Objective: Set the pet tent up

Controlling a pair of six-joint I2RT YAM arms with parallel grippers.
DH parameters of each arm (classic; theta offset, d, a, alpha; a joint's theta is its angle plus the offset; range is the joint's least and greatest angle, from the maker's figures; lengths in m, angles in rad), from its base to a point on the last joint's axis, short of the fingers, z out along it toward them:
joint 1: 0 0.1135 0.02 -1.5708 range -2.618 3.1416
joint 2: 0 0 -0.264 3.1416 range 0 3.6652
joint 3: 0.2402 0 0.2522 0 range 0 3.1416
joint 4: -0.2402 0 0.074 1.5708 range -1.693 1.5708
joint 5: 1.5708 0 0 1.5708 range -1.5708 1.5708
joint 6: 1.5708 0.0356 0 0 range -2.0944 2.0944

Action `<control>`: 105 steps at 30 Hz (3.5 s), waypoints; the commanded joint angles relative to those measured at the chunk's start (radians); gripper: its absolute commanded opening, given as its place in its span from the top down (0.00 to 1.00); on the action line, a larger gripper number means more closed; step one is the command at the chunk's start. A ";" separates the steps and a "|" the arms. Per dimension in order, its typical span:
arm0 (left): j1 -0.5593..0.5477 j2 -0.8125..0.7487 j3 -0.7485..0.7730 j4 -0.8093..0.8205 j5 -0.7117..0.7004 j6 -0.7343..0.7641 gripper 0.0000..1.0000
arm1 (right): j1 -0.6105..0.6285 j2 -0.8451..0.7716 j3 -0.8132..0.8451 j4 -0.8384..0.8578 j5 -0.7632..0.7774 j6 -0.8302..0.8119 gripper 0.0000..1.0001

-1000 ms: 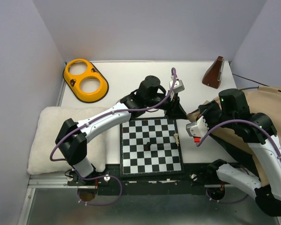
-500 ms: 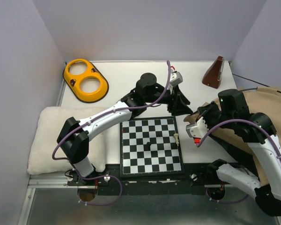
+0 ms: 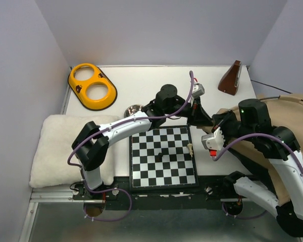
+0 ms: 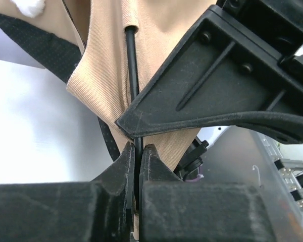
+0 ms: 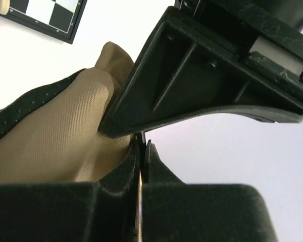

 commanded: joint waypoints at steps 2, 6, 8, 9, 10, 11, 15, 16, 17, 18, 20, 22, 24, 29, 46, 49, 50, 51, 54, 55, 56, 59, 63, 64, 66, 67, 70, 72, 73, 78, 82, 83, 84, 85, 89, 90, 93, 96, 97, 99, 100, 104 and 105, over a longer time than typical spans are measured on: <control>-0.005 -0.076 -0.081 0.112 0.032 0.006 1.00 | 0.000 -0.051 -0.024 0.029 -0.052 0.043 0.69; 0.021 -0.130 -0.159 0.082 -0.071 0.027 1.00 | 0.002 -0.084 -0.024 0.032 -0.088 0.067 0.17; 0.052 -0.136 -0.173 0.036 -0.132 0.052 1.00 | 0.002 -0.107 -0.012 0.006 -0.154 0.086 0.00; 0.067 -0.134 -0.175 0.022 -0.146 0.054 1.00 | 0.002 -0.117 -0.006 -0.006 -0.204 0.101 0.00; 0.083 -0.130 -0.168 0.008 -0.164 0.054 1.00 | 0.002 -0.121 0.002 -0.018 -0.257 0.127 0.00; 0.093 -0.124 -0.161 -0.009 -0.183 0.060 1.00 | 0.003 -0.121 0.011 -0.023 -0.309 0.161 0.00; 0.146 -0.097 -0.142 -0.041 -0.258 0.087 1.00 | 0.012 -0.089 0.091 -0.023 -0.568 0.345 0.00; 0.161 -0.090 -0.138 -0.052 -0.259 0.098 1.00 | 0.017 -0.082 0.107 -0.008 -0.607 0.398 0.00; 0.179 -0.084 -0.139 -0.050 -0.264 0.101 1.00 | 0.021 -0.072 0.127 0.009 -0.640 0.451 0.00; 0.198 -0.078 -0.142 -0.043 -0.256 0.112 1.00 | 0.032 -0.065 0.147 0.017 -0.665 0.487 0.00; 0.234 -0.059 -0.119 -0.076 -0.244 0.170 1.00 | 0.061 -0.045 0.198 0.064 -0.690 0.616 0.00; 0.285 -0.032 -0.083 -0.105 -0.195 0.219 1.00 | 0.089 -0.014 0.261 0.095 -0.688 0.705 0.00; 0.337 -0.018 -0.040 -0.166 -0.184 0.302 1.00 | 0.097 0.030 0.339 0.118 -0.664 0.806 0.00; 0.474 0.076 0.089 -0.337 -0.090 0.554 1.00 | 0.097 0.159 0.577 0.073 -0.482 0.912 0.00; 0.719 0.280 0.381 -0.546 0.047 0.759 0.42 | 0.058 0.388 0.618 -0.157 0.011 0.917 0.09; 0.735 0.158 0.254 -0.513 0.043 0.767 0.40 | 0.037 0.403 0.609 -0.134 -0.018 0.982 0.09; 0.736 0.113 0.225 -0.542 0.040 0.784 0.31 | 0.034 0.396 0.585 -0.120 -0.024 0.997 0.09; 0.735 0.067 0.197 -0.561 0.026 0.778 0.30 | 0.025 0.382 0.559 -0.099 -0.024 1.011 0.09; 0.739 -0.039 0.158 -0.657 0.061 0.736 0.30 | -0.012 0.369 0.507 -0.068 -0.032 1.072 0.10; 0.739 -0.071 0.158 -0.732 0.099 0.751 0.32 | -0.030 0.374 0.505 -0.065 -0.045 1.101 0.10; 0.735 -0.102 0.158 -0.801 0.144 0.777 0.33 | -0.043 0.385 0.505 -0.072 -0.067 1.112 0.11; 0.698 -0.189 0.143 -0.975 0.187 0.738 0.34 | -0.047 0.400 0.497 -0.098 -0.153 1.097 0.12; 0.605 -0.332 -0.010 -0.960 0.225 0.559 0.34 | -0.048 0.452 0.508 -0.187 -0.288 1.114 0.17; 0.572 -0.373 -0.048 -0.905 0.215 0.504 0.34 | -0.047 0.437 0.479 -0.181 -0.309 1.121 0.17; 0.519 -0.419 -0.121 -0.796 0.204 0.372 0.34 | -0.047 0.376 0.364 -0.102 -0.344 1.175 0.17; 0.491 -0.427 -0.136 -0.777 0.195 0.342 0.34 | -0.049 0.342 0.300 -0.051 -0.355 1.198 0.17; 0.433 -0.420 -0.153 -0.776 0.161 0.316 0.34 | -0.048 0.232 0.128 0.107 -0.403 1.192 0.17; 0.422 -0.409 -0.158 -0.796 0.135 0.330 0.35 | -0.046 0.193 0.063 0.185 -0.409 1.119 0.15; 0.422 -0.409 -0.170 -0.797 0.138 0.339 0.35 | -0.044 0.199 0.072 0.187 -0.439 1.050 0.15; 0.457 -0.643 -0.543 -0.202 0.153 0.160 0.33 | -0.017 0.314 0.267 0.097 -0.582 0.757 0.18; 0.465 -0.784 -0.789 0.048 0.109 0.168 0.28 | 0.087 0.380 0.332 -0.090 -0.578 0.414 0.21; 0.466 -0.803 -0.817 0.034 0.092 0.202 0.28 | 0.119 0.382 0.312 -0.092 -0.555 0.357 0.20; 0.465 -0.821 -0.839 0.028 0.075 0.230 0.27 | 0.155 0.382 0.292 -0.085 -0.530 0.313 0.21; 0.463 -0.837 -0.865 0.028 0.063 0.253 0.27 | 0.188 0.386 0.272 -0.072 -0.497 0.272 0.22; 0.453 -0.878 -0.928 0.046 -0.011 0.284 0.27 | 0.278 0.460 0.264 0.006 -0.397 0.218 0.26; 0.445 -0.883 -0.932 0.045 -0.026 0.288 0.28 | 0.288 0.487 0.276 0.017 -0.375 0.209 0.28; 0.431 -0.872 -0.938 0.057 -0.060 0.285 0.28 | 0.299 0.569 0.299 0.049 -0.331 0.183 0.35; 0.431 -0.851 -0.938 0.069 -0.089 0.278 0.29 | 0.299 0.609 0.299 0.072 -0.302 0.152 0.43; 0.431 -0.846 -0.940 0.083 -0.094 0.276 0.29 | 0.299 0.622 0.301 0.069 -0.291 0.138 0.46; 0.431 -0.837 -0.949 0.118 -0.098 0.268 0.29 | 0.299 0.639 0.289 0.069 -0.265 0.108 0.53; 0.431 -0.832 -0.952 0.138 -0.100 0.262 0.29 | 0.299 0.644 0.281 0.075 -0.254 0.097 0.56; 0.431 -0.826 -0.966 0.164 -0.101 0.264 0.29 | 0.299 0.667 0.307 0.090 -0.245 0.110 0.81; 0.431 -0.829 -0.974 0.172 -0.105 0.268 0.29 | 0.299 0.672 0.324 0.089 -0.245 0.117 0.90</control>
